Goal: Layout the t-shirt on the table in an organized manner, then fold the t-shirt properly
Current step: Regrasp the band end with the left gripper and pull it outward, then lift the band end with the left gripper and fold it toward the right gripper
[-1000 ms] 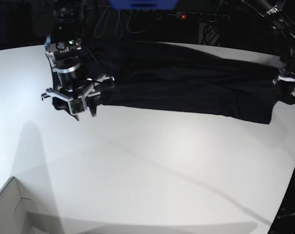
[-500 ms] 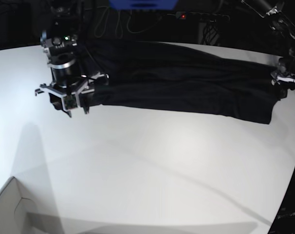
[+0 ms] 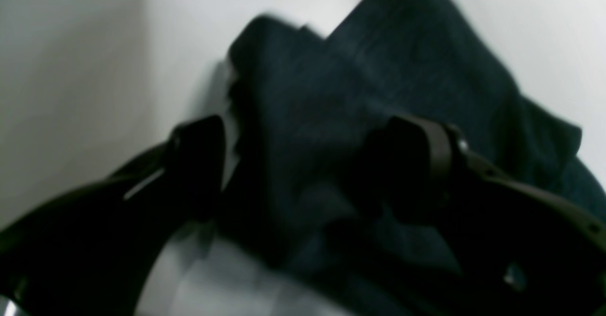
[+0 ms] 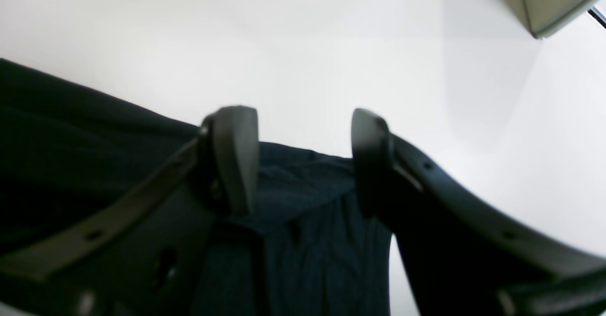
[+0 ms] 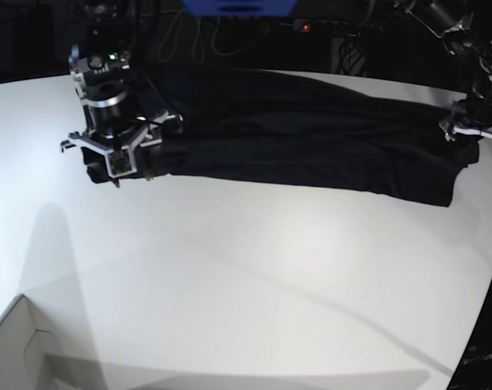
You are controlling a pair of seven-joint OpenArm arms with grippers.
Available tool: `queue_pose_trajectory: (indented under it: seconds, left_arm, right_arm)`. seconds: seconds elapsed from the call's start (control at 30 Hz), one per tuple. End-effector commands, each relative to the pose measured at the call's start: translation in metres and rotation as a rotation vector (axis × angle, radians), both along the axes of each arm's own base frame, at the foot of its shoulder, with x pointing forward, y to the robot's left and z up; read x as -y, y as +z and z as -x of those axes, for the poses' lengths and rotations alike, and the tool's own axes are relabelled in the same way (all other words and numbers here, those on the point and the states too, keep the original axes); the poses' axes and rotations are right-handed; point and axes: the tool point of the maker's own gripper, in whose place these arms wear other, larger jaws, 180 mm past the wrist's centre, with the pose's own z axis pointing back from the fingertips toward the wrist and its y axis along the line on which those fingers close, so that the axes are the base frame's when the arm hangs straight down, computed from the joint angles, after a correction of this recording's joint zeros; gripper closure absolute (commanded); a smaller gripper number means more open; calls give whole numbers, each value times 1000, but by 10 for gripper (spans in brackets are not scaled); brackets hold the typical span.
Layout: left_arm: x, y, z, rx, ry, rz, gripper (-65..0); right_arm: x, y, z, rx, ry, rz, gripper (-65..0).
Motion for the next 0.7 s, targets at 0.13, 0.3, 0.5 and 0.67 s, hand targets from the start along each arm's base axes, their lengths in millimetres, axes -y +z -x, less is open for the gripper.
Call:
queue_pose_trajectory:
  seconds: [0.13, 0.3, 0.5, 0.67]
  left_arm:
    - [-4, 1, -6, 17, 3, 11, -511]
    - [1, -14, -1, -9, 10, 51, -508]
    - [26, -26, -12, -50, -90, 64, -507]
    - [29, -26, -14, -56, -110, 60, -483]
  right_arm:
    - [2, 8, 2, 30, 0, -2, -319]
    - [6, 6, 4, 23, -10, 3, -319]
    - [6, 5, 5, 20, -10, 3, -319]
    - [6, 5, 5, 20, -10, 3, -318]
